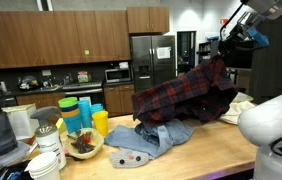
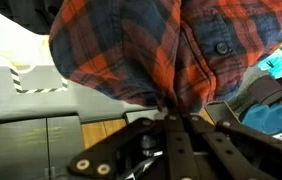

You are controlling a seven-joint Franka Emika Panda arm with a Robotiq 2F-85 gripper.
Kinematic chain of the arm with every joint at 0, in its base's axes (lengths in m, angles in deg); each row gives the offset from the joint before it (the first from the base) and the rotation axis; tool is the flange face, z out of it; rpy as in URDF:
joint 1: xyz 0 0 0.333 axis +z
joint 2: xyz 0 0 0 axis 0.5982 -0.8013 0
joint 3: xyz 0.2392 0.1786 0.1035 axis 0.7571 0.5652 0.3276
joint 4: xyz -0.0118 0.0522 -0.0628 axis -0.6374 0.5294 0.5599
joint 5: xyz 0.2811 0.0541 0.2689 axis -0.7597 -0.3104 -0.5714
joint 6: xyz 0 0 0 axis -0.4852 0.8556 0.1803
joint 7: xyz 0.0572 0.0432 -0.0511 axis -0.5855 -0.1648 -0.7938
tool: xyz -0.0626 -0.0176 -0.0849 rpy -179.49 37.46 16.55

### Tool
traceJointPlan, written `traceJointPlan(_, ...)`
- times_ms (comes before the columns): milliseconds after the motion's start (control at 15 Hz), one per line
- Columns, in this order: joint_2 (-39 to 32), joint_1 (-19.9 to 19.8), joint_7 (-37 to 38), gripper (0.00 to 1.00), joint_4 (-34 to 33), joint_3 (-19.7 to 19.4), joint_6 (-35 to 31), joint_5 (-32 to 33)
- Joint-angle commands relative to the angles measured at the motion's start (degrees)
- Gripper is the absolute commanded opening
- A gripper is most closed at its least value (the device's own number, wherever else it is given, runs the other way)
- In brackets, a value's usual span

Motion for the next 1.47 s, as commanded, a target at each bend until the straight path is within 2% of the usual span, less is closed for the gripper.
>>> traceJointPlan(0,-1.36,0.4,1.9,0.01,-1.84,-1.16,-1.24,0.5)
traceJointPlan(400,-3.38,-0.04,4.27,0.01,-2.73,-1.16,-3.53,0.97)
traceJointPlan(867,-7.13,-3.83,17.88,0.01,-1.37,2.68,-20.85,5.51)
traceJointPlan(1067,-9.09,-5.63,24.44,0.01,-0.83,4.95,-24.95,9.19)
traceJointPlan(1133,-9.61,-5.98,26.27,0.2,-0.73,5.64,-25.35,10.17)
traceJointPlan(1400,-10.62,-6.74,31.47,0.45,-0.43,7.86,-26.01,13.07)
